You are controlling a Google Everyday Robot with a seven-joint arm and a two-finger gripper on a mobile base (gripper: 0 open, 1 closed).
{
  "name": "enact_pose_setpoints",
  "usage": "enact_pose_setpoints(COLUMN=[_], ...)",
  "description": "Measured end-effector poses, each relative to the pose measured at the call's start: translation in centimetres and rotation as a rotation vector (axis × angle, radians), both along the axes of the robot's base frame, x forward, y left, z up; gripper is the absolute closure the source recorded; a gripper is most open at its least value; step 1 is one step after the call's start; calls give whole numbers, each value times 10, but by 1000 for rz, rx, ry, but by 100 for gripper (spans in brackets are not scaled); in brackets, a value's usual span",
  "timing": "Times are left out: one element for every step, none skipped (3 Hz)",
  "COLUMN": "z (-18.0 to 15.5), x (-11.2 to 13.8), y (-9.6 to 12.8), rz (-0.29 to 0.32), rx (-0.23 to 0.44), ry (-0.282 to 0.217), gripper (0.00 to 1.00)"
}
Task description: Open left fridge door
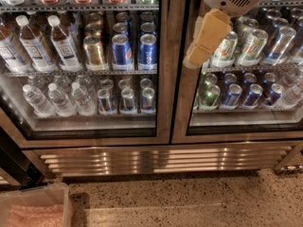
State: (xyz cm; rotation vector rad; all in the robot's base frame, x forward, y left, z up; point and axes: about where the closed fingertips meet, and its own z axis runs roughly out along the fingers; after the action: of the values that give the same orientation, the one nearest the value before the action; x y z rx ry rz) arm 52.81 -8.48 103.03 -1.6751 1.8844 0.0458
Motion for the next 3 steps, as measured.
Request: enact_pose_setpoints(z=[0,-1,-1], x=[0,9,9], y=[0,23,23], rz=[0,28,28], rx=[0,37,37], ry=[0,-9,-9], gripper=[0,0,0])
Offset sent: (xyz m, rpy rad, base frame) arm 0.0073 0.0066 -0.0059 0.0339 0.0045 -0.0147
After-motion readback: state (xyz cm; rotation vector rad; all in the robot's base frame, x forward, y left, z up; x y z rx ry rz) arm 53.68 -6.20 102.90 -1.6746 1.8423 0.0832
